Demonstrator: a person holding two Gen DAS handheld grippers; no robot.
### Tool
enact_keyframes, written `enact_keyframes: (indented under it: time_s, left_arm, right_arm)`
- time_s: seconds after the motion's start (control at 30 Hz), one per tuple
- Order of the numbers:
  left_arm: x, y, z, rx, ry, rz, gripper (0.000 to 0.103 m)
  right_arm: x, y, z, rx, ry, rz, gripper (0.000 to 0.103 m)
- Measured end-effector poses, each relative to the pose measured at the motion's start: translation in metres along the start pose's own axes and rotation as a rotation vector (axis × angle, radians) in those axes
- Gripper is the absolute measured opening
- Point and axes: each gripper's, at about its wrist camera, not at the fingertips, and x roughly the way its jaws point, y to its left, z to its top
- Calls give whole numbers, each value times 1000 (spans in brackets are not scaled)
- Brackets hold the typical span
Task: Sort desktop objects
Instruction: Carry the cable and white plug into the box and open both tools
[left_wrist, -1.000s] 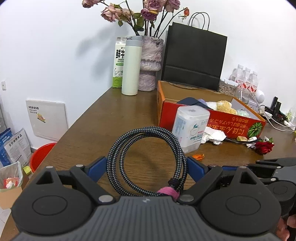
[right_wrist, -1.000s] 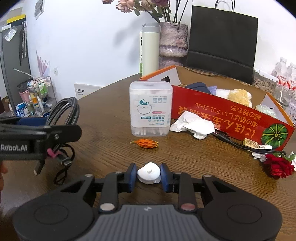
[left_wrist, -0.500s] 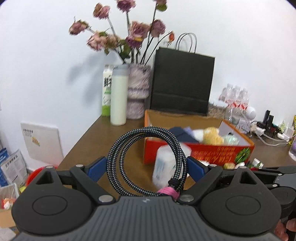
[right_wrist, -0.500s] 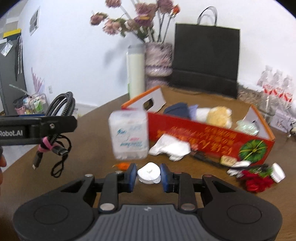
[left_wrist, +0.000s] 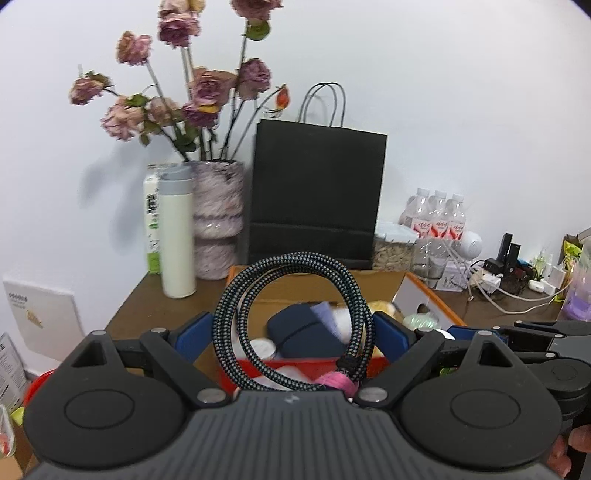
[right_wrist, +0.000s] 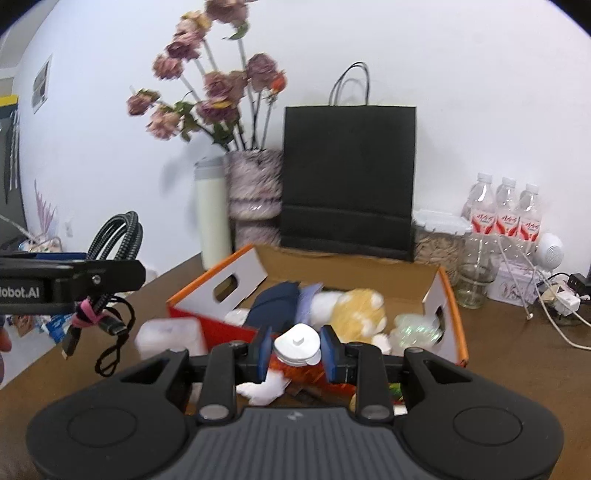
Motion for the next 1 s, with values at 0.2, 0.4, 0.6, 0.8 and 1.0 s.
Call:
enact_keyframes:
  time_s: [0.2,0.4,0.6,0.8,1.0]
  left_arm:
    - [37,-13,14,3,5,-22,92]
    - [84,-17,23,0,34,-26,92]
    - [129,-13,29,6,79,-19,92]
    - [167,-9,27,7,148,-5,92]
    - [180,-11,20,18,196,9,93]
  right_arm:
    - [20,-25,13,23,-9,-16,27]
    - [56,-51,21,46,-3,-35,27]
    - [93,-75,27,71,18,-45,27]
    - [119,-89,23,66,54,-68,27]
    - [130,-96,20,67,73,-73,27]
